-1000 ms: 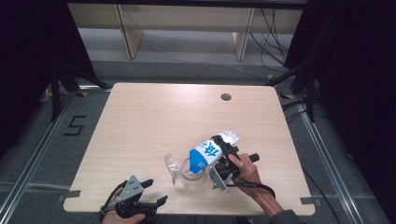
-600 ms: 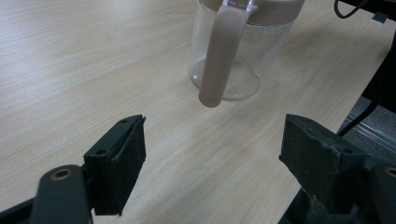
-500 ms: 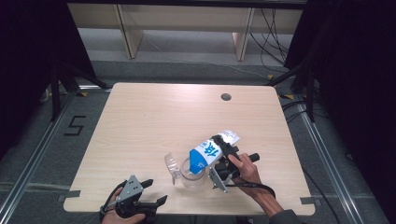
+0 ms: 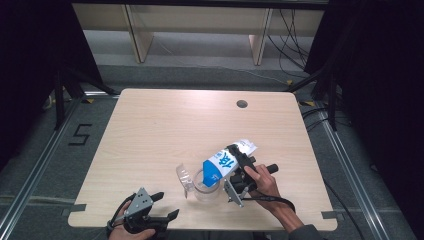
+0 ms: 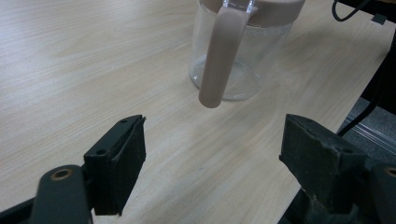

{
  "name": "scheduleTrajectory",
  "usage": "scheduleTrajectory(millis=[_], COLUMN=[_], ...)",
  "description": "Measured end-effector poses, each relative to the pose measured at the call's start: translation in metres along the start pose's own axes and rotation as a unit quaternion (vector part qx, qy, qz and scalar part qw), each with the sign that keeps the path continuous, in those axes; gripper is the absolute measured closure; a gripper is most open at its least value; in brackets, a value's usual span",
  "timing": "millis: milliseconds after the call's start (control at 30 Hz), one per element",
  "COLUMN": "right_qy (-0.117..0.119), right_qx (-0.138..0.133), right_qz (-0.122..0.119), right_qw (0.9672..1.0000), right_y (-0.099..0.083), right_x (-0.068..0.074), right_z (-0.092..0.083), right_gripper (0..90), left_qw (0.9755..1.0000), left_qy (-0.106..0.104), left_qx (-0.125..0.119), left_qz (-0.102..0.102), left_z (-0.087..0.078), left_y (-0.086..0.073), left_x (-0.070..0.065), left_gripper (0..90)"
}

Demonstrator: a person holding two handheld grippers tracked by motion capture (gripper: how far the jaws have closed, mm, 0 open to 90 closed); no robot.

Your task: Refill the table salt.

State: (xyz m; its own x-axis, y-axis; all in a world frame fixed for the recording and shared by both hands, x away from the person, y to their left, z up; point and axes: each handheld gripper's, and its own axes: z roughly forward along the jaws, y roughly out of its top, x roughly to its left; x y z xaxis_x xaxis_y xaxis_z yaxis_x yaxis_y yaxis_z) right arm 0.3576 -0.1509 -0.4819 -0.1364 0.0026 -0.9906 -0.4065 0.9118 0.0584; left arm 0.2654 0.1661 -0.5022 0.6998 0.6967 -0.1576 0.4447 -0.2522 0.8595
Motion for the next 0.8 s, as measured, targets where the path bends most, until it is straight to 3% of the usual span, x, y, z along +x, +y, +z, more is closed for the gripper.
scheduleTrajectory(millis=[100,167,200,233,300,333,400,433,467,500,533,600,733,800], right_qy=[-0.001,-0.004,-0.003,-0.001,0.002,0.002,-0.001,-0.002,-0.002,0.001,0.001,-0.005,-0.003,0.001], right_qx=[0.002,-0.007,-0.007,0.003,0.009,-0.006,-0.003,-0.013,-0.003,0.002,0.009,-0.002,0.000,0.011], right_qz=[-0.005,-0.040,-0.036,-0.003,0.009,0.001,-0.011,-0.032,-0.035,-0.007,0.003,-0.040,-0.034,-0.005], right_qw=[1.0000,0.9992,0.9993,1.0000,0.9999,1.0000,0.9999,0.9994,0.9994,1.0000,1.0000,0.9992,0.9994,0.9999], right_y=[0.0003,0.0013,0.0013,0.0004,0.0004,0.0000,0.0001,0.0003,0.0007,-0.0003,-0.0004,0.0007,0.0008,0.0001], right_x=[-0.0004,-0.0052,-0.0044,0.0006,0.0023,0.0003,-0.0010,-0.0041,-0.0044,-0.0005,0.0011,-0.0044,-0.0034,0.0011], right_z=[-0.0004,0.0006,0.0006,-0.0002,-0.0008,0.0011,0.0008,0.0020,0.0002,0.0000,-0.0009,0.0003,0.0000,-0.0010], right_gripper=[47.5,47.5,47.5,47.5,47.5,47.5,47.5,47.5,47.5,47.5,47.5,47.5,47.5,47.5], left_qw=[1.0000,1.0000,1.0000,1.0000,1.0000,1.0000,1.0000,1.0000,1.0000,1.0000,0.9999,1.0000,1.0000,1.0000], left_qy=[0.000,-0.001,-0.001,0.000,0.000,0.000,0.000,0.000,0.001,0.001,0.000,0.000,0.000,0.001], left_qx=[0.001,0.001,0.001,0.000,0.001,0.001,0.001,0.001,0.000,0.000,0.001,0.001,0.001,0.001], left_qz=[0.002,0.001,0.001,0.000,0.009,0.007,0.009,0.007,0.000,0.002,0.010,0.009,0.009,0.001], left_z=[-0.0001,-0.0001,0.0001,0.0001,-0.0002,-0.0001,-0.0001,0.0001,0.0004,0.0004,-0.0002,-0.0002,-0.0001,0.0004], left_y=[0.0000,0.0001,0.0000,-0.0001,0.0004,0.0003,0.0003,0.0002,-0.0001,0.0000,0.0004,0.0004,0.0003,0.0000], left_x=[-0.0001,-0.0002,-0.0003,-0.0003,0.0006,0.0003,0.0003,0.0001,-0.0005,-0.0003,0.0004,0.0004,0.0004,-0.0005], left_gripper=[21.7,21.7,21.7,21.7,21.7,21.7,21.7,21.7,21.7,21.7,21.7,21.7,21.7,21.7])
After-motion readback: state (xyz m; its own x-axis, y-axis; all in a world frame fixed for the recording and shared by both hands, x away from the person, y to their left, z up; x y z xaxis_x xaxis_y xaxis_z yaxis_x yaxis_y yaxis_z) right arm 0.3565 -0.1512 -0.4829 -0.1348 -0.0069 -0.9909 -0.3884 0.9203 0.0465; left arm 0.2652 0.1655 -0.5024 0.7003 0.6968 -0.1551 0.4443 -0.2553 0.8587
